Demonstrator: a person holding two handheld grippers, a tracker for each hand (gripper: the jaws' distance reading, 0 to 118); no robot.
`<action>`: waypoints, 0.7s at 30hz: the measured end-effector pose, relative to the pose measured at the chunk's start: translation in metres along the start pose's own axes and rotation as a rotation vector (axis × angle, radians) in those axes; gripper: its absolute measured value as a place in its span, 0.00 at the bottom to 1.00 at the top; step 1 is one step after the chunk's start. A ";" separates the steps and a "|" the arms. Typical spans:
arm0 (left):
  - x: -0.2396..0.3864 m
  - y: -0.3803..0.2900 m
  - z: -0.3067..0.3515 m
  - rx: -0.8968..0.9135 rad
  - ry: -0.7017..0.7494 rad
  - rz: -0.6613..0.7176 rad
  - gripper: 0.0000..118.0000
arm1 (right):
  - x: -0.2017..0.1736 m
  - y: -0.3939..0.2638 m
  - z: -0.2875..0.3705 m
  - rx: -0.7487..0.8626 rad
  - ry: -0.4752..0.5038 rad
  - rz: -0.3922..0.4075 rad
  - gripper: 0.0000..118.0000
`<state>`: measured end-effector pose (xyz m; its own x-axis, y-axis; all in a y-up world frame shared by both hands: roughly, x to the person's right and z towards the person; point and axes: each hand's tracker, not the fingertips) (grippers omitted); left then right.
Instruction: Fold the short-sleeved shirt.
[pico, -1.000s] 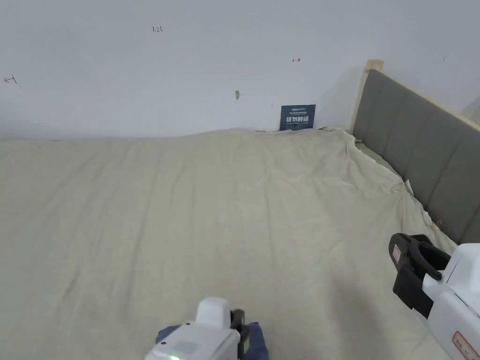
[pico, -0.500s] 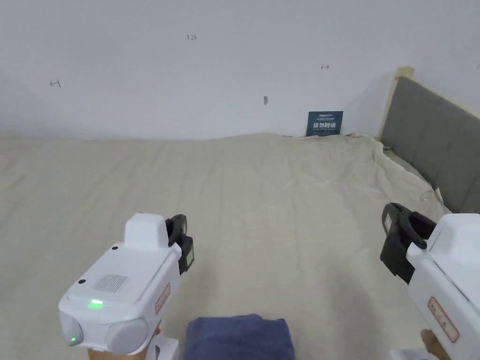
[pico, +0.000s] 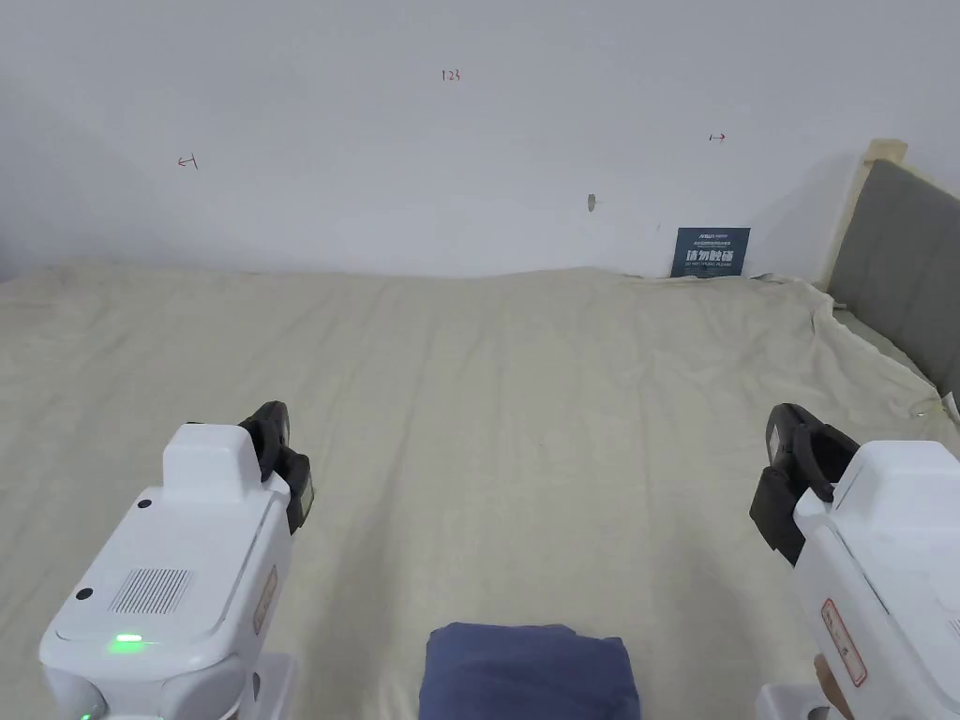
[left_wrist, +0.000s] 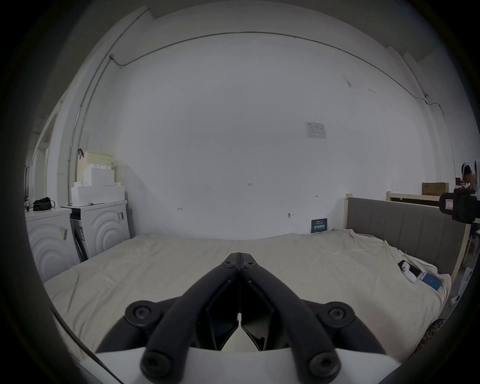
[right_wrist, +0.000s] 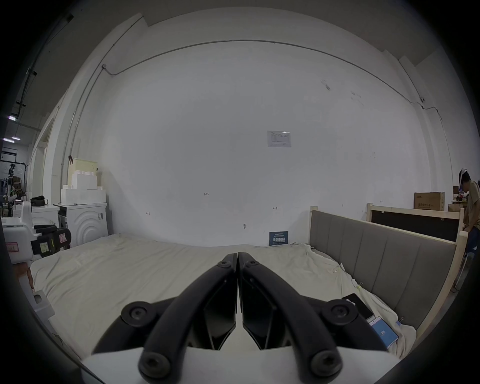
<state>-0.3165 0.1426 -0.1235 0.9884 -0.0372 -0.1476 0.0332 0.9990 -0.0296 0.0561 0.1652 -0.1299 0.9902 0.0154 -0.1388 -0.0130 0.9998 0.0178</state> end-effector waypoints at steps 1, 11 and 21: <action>-0.002 0.000 0.000 0.000 0.007 0.003 0.00 | -0.001 0.000 0.000 0.000 0.005 0.000 0.00; -0.010 -0.005 0.002 -0.022 0.020 0.017 0.00 | -0.010 -0.013 -0.010 -0.032 0.047 -0.018 0.00; -0.011 -0.015 0.001 -0.082 -0.020 0.037 0.00 | -0.043 -0.135 -0.040 -0.310 0.186 -0.040 0.00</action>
<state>-0.3274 0.1280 -0.1203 0.9915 0.0009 -0.1300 -0.0147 0.9943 -0.1054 0.0095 0.0307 -0.1660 0.9489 -0.0497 -0.3117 -0.0445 0.9566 -0.2879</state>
